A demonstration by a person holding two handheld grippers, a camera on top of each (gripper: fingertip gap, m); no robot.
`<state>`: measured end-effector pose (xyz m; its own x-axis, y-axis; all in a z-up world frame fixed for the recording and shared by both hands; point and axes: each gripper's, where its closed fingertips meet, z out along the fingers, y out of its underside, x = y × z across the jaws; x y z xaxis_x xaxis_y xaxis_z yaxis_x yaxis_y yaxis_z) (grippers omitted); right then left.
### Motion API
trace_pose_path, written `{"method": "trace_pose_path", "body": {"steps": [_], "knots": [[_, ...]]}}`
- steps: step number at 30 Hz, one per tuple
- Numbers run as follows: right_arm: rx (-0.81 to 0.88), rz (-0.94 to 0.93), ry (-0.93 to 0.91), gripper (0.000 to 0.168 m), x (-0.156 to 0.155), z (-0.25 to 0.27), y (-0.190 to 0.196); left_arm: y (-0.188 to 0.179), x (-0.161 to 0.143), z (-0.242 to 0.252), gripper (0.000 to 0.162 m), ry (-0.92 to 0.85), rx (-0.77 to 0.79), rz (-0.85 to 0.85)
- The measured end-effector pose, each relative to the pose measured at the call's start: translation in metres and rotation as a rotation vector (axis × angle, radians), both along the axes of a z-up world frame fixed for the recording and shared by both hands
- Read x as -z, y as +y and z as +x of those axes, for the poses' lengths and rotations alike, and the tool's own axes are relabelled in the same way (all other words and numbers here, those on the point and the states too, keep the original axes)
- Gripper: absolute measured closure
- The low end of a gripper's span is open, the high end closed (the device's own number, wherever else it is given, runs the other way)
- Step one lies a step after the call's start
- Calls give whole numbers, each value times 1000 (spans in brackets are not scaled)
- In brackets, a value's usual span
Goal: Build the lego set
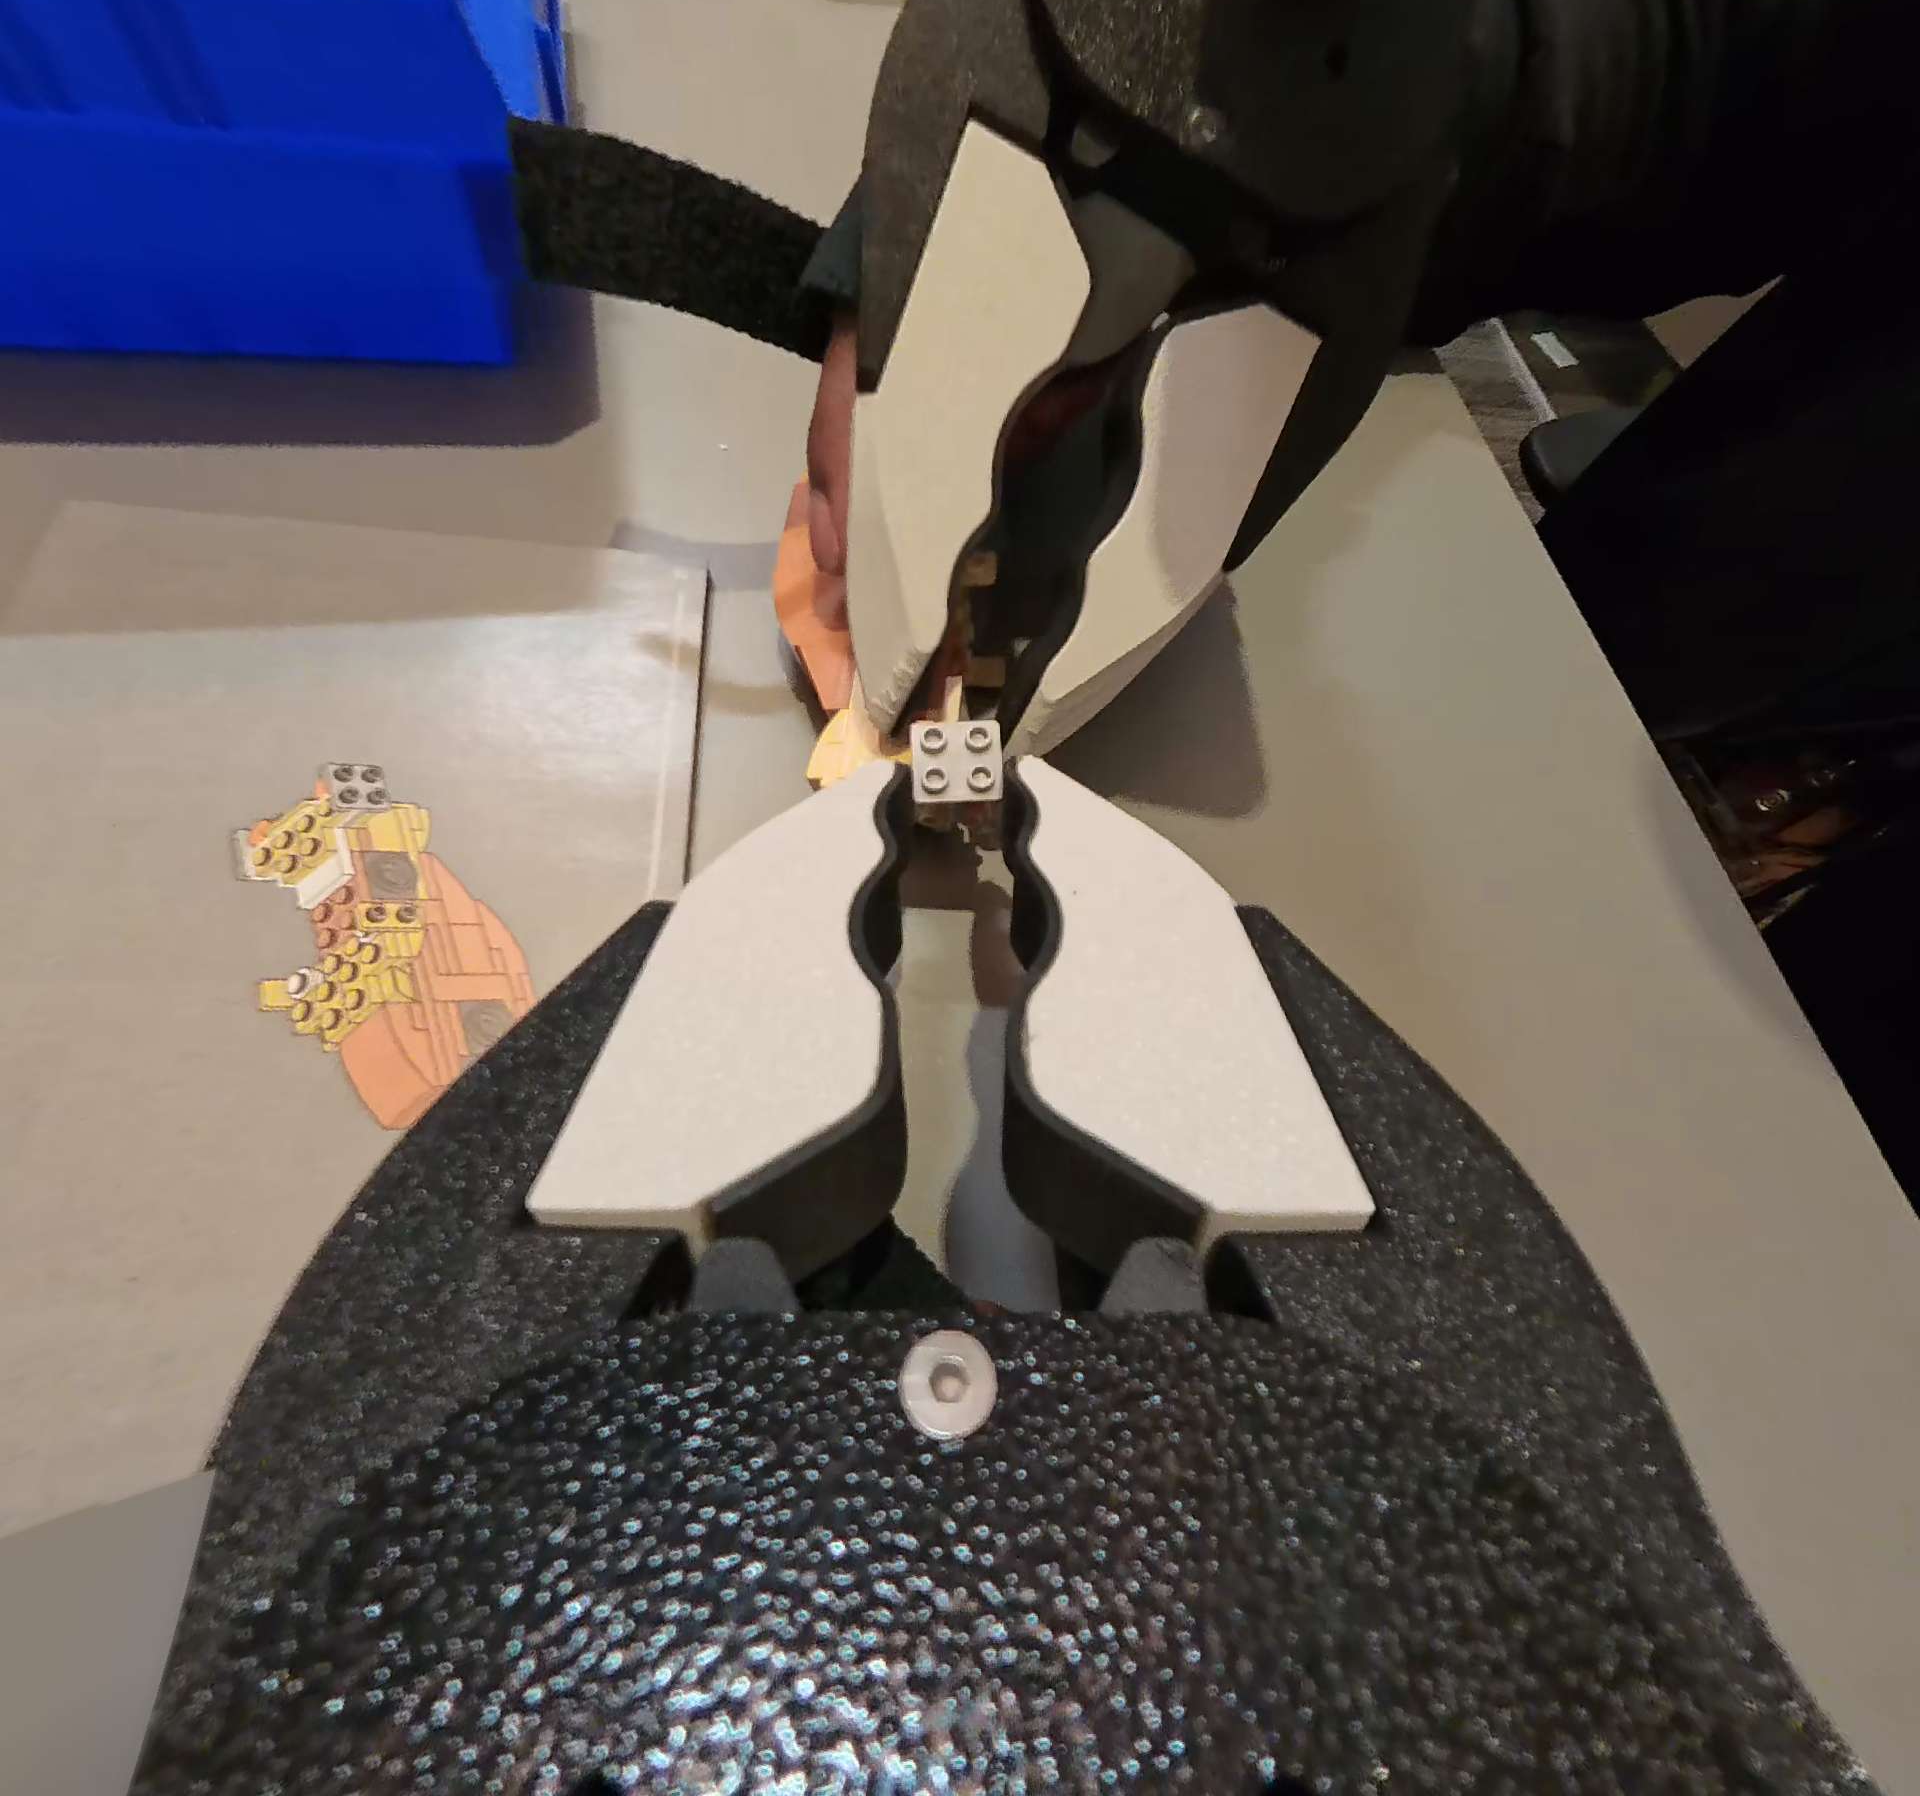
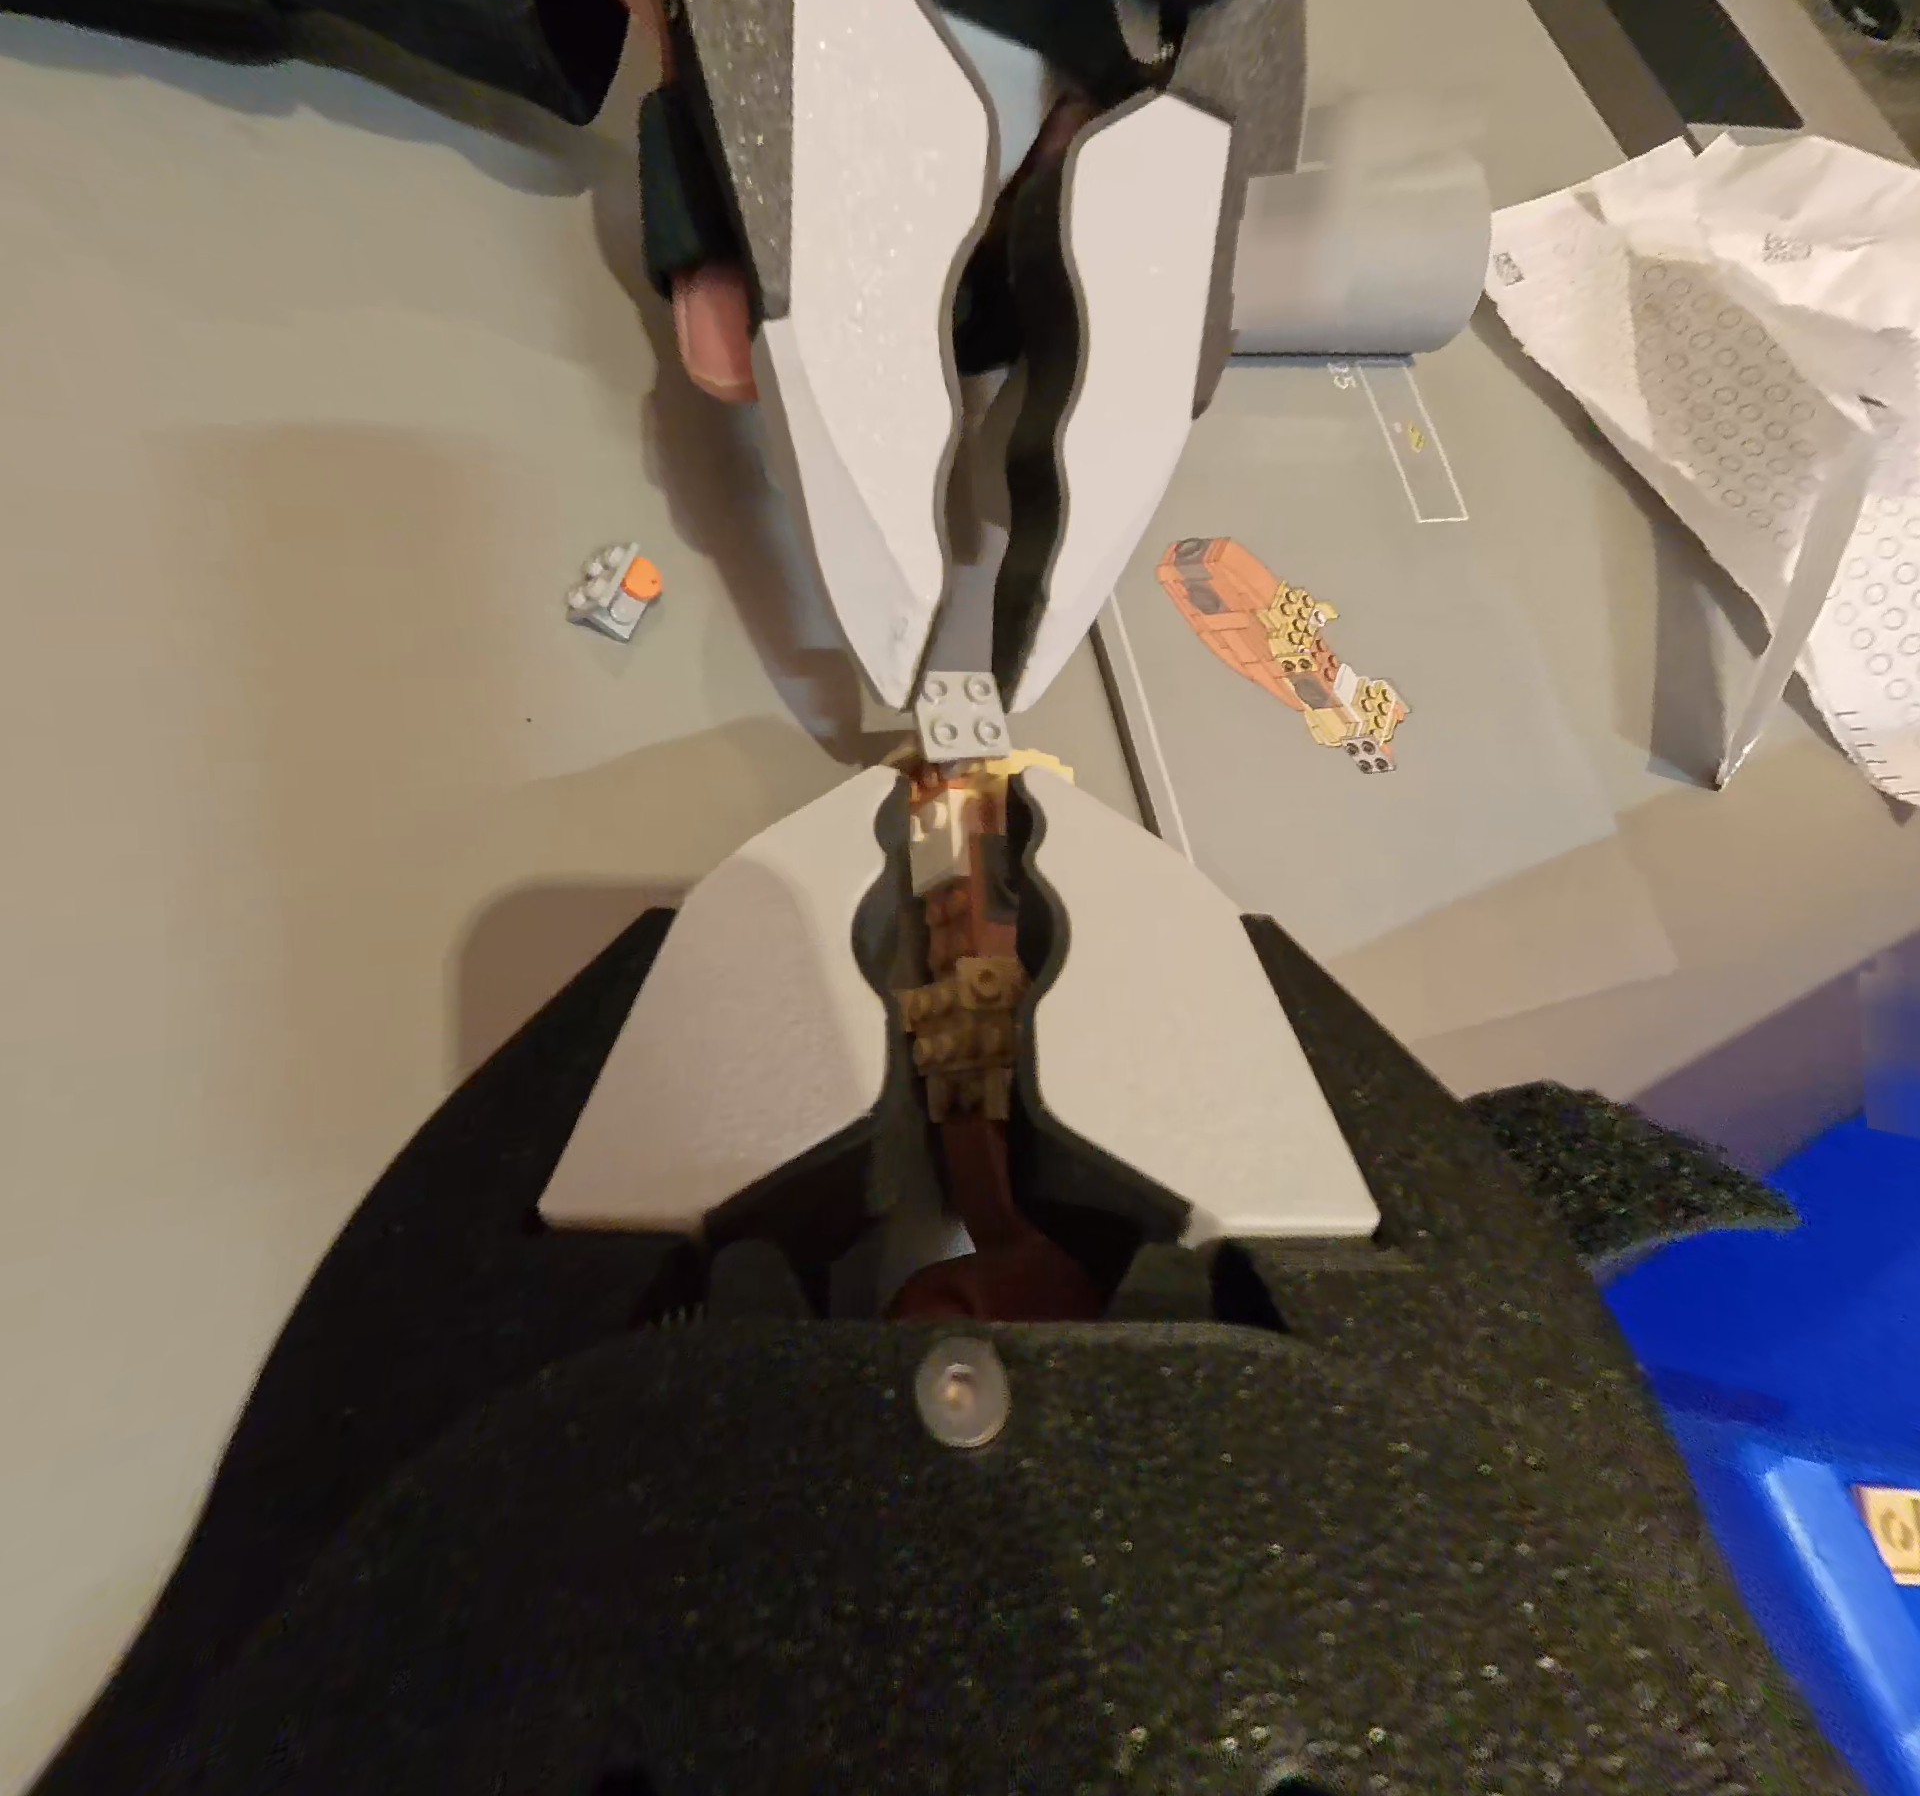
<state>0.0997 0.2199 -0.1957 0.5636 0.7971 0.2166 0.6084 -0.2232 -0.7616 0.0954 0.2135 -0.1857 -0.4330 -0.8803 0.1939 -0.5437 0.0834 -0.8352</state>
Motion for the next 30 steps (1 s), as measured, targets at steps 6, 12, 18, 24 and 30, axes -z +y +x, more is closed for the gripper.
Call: {"method": "trace_pose_path", "body": {"steps": [6,12,18,24,30], "knots": [[-21,15,-35,154,1,-1,0,0,1,0,147,5,8,47],[-34,10,-26,155,1,-1,2,0,1,0,147,-7,15,83],[-31,10,9,157,-1,-1,3,1,-1,1,147,-18,12,80],[-42,16,23,157,-2,-2,3,1,-2,0,147,-24,15,74],[-94,13,29,158,-3,-6,-2,-4,-2,-3,147,-30,46,91]]}}
